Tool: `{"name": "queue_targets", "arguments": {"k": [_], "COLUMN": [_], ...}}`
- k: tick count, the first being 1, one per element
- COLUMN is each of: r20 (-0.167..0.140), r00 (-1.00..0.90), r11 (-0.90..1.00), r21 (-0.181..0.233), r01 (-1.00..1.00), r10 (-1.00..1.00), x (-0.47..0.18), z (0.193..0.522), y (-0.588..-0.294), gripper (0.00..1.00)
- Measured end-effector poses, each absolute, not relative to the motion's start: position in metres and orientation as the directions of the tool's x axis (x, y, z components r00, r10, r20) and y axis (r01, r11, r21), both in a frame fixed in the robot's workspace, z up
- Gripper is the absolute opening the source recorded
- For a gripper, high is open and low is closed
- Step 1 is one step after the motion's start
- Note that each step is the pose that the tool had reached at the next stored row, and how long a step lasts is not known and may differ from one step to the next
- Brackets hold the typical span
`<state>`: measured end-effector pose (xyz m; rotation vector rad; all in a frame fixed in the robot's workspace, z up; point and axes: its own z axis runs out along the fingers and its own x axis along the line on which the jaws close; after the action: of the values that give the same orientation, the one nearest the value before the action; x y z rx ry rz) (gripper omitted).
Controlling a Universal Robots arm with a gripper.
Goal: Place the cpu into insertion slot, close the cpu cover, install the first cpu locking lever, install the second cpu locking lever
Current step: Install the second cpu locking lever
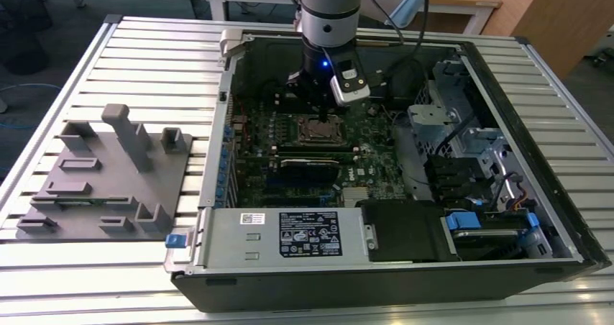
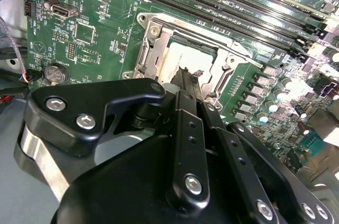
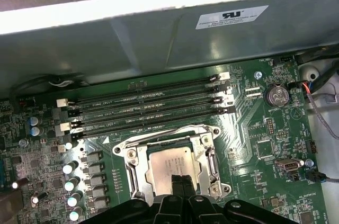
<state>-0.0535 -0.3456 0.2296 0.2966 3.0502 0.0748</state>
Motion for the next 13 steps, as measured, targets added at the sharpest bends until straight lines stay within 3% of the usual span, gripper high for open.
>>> {"name": "queue_targets", "arguments": {"k": [13], "r20": [-0.071], "r00": [-0.979], "r11": [0.981], "r21": [0.055], "r01": [0.186], "r10": [0.189], "x": [-0.0534], "z": [0.2346], "y": [-0.3456], "gripper": [0.1]}}
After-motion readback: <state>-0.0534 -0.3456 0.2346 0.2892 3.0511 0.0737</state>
